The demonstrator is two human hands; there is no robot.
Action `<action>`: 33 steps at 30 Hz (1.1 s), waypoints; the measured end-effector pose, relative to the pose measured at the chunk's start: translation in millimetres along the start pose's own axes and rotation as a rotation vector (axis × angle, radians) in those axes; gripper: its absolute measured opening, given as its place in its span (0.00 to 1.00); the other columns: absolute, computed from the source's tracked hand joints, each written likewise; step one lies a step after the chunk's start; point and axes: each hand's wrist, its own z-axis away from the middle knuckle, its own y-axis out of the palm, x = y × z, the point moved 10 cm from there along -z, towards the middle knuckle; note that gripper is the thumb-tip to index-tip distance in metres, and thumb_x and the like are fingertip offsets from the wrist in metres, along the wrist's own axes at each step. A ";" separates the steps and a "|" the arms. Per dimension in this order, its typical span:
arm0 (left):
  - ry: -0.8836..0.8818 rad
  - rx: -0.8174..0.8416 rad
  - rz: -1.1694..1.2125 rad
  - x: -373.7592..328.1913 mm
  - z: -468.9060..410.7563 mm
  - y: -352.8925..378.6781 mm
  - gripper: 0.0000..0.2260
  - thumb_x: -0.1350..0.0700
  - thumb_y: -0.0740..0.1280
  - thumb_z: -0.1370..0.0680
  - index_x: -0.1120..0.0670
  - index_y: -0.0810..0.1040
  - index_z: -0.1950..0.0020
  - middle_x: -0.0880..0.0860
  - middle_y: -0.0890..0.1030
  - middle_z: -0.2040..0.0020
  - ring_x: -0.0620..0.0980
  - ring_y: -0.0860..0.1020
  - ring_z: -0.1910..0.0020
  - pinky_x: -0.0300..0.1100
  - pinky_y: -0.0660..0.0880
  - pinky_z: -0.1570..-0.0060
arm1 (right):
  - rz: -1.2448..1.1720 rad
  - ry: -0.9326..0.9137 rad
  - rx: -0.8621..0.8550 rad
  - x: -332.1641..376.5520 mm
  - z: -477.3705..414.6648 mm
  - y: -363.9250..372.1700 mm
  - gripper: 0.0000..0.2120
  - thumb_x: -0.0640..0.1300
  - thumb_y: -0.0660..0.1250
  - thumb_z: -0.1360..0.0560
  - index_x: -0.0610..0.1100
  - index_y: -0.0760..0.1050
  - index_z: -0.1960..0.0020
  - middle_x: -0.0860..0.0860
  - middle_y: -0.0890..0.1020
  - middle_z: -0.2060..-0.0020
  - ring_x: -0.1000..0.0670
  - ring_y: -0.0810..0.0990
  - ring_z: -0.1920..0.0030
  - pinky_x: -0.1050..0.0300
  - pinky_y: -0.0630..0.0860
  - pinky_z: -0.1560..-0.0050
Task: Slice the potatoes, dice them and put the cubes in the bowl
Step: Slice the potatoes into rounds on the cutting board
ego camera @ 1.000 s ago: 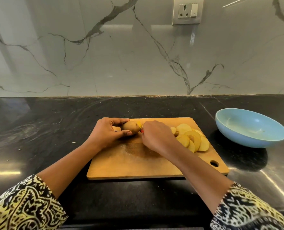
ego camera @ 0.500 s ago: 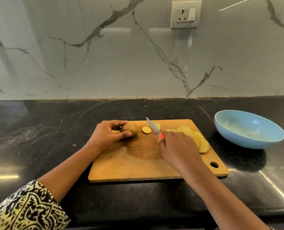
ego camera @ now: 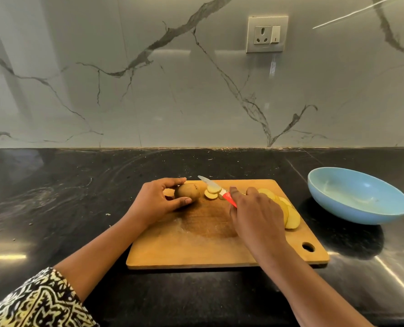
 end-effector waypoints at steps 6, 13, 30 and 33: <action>0.479 -0.250 -0.437 -61.9 10.6 -4.2 0.20 0.43 0.65 0.25 0.48 0.76 0.34 0.46 0.80 0.41 0.47 0.74 0.41 0.43 0.75 0.47 | -0.030 -0.008 -0.025 -5.4 0.5 -3.2 0.24 0.52 0.56 0.18 0.54 0.56 0.23 0.52 0.74 0.46 0.53 0.74 0.49 0.60 0.72 0.55; 0.726 -0.281 -0.612 -101.5 3.2 22.9 0.06 0.52 0.73 0.27 0.49 0.84 0.51 0.47 0.84 0.56 0.48 0.81 0.58 0.46 0.73 0.59 | -0.060 0.004 -0.049 -16.0 4.4 -5.6 0.24 0.53 0.56 0.18 0.54 0.57 0.24 0.52 0.75 0.45 0.53 0.75 0.49 0.61 0.70 0.57; 0.090 0.012 -0.139 -27.6 -19.0 -19.7 0.19 0.46 0.67 0.24 0.43 0.71 0.34 0.45 0.78 0.41 0.41 0.76 0.46 0.35 0.71 0.47 | -0.010 0.168 -0.093 -58.7 6.8 -26.6 0.23 0.55 0.52 0.18 0.51 0.60 0.25 0.52 0.77 0.48 0.52 0.78 0.50 0.61 0.66 0.59; -0.017 0.191 -0.134 10.0 -7.8 -14.0 0.34 0.25 0.63 0.36 0.38 0.67 0.34 0.39 0.75 0.41 0.39 0.74 0.43 0.41 0.71 0.42 | -0.053 0.084 -0.010 -30.1 4.9 -17.0 0.24 0.53 0.50 0.17 0.48 0.57 0.23 0.51 0.76 0.43 0.52 0.77 0.50 0.61 0.68 0.59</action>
